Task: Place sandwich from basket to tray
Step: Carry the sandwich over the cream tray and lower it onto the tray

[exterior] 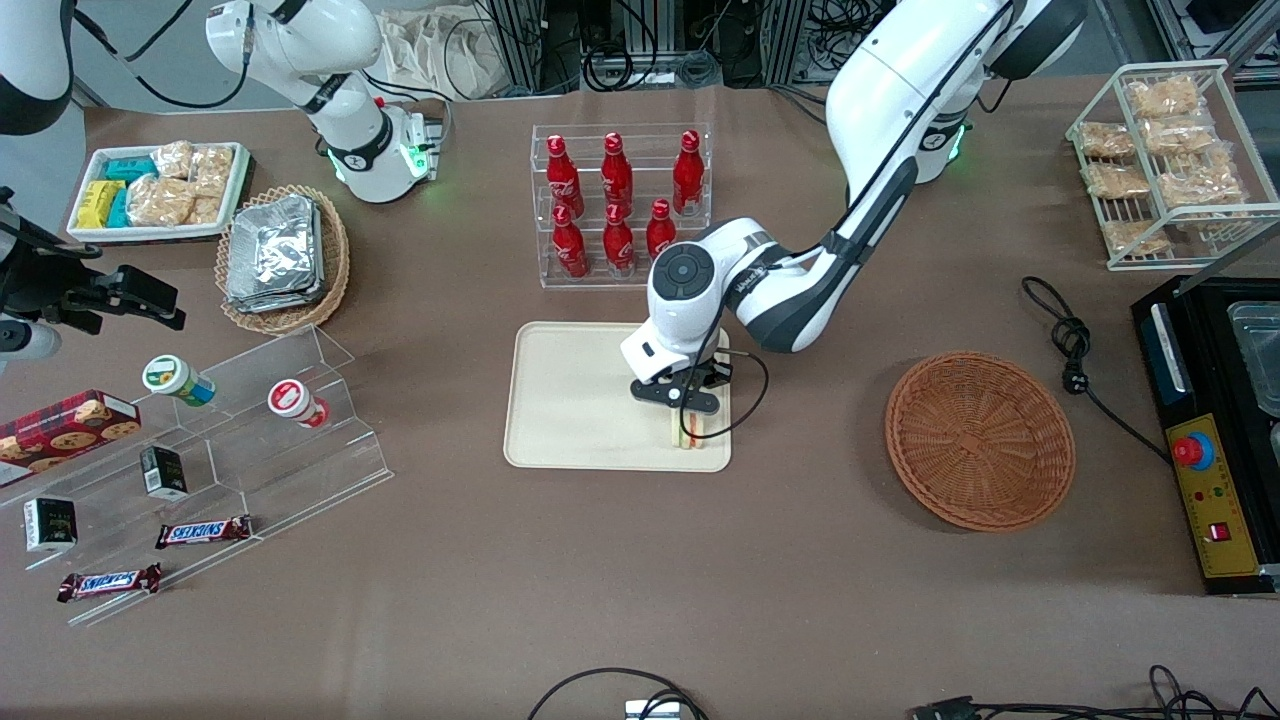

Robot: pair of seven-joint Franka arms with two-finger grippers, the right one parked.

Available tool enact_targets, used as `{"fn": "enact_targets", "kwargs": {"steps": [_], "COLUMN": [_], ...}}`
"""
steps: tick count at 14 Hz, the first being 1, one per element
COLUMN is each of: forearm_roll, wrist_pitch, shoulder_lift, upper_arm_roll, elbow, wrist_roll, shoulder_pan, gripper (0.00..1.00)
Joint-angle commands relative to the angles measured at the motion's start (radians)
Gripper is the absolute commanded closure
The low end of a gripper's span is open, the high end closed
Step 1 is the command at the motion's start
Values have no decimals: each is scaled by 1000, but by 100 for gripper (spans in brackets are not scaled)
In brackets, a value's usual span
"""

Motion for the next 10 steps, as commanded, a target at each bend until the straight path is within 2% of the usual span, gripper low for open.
{"fn": "enact_targets", "kwargs": {"steps": [1, 3, 4, 5, 10], "forearm_roll": [20, 20, 20, 22, 14], "wrist_pitch": [18, 20, 23, 24, 24], "shoulder_lift": [1, 7, 7, 7, -25], "upper_arm_roll": [6, 8, 8, 9, 12], "elbow": [-6, -6, -6, -8, -8], "wrist_roll": [-38, -41, -41, -39, -33], "shoulder_pan": [-7, -7, -7, -7, -7], "gripper": [55, 40, 27, 0, 0]}}
